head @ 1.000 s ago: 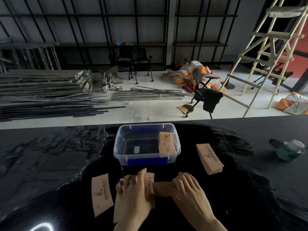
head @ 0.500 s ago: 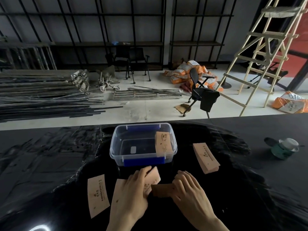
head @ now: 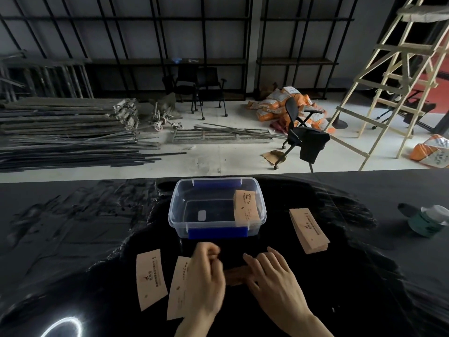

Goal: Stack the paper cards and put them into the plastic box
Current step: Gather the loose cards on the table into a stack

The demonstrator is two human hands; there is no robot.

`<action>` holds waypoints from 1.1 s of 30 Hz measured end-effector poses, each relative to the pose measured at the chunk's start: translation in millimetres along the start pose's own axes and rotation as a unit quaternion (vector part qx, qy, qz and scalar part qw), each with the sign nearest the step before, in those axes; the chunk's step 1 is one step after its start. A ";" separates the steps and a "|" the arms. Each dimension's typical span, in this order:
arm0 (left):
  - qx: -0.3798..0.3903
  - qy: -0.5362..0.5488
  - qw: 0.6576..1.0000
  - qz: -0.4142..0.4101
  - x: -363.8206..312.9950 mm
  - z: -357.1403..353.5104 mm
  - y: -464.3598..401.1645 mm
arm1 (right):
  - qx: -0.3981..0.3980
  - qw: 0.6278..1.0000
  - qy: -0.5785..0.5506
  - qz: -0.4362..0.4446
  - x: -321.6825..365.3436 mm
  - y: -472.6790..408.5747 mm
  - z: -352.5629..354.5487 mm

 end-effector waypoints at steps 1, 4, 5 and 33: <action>-0.034 -0.084 0.996 0.003 9.0 15.7 -2.7 | -0.011 1.000 0.008 0.008 1.2 -2.3 4.0; -0.016 -0.337 0.939 0.058 38.3 43.4 -5.6 | -0.020 1.000 0.002 0.013 3.9 -7.6 9.8; -0.001 -0.364 0.929 0.065 41.2 45.8 -5.1 | -0.014 1.000 -0.002 0.005 4.4 -9.2 9.1; -0.082 -0.353 0.926 0.103 67.4 92.6 -11.8 | 0.017 0.999 -0.032 -0.011 29.0 -24.6 -16.3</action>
Point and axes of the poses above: each hand's wrist, its own y-axis away from the middle knuckle, its own z-axis out of the back of the hand, x = y × z, the point moved 10 cm from there along -y, towards the middle knuckle, and after that the axes turned 5 degrees about -x, right-handed, at the moved point
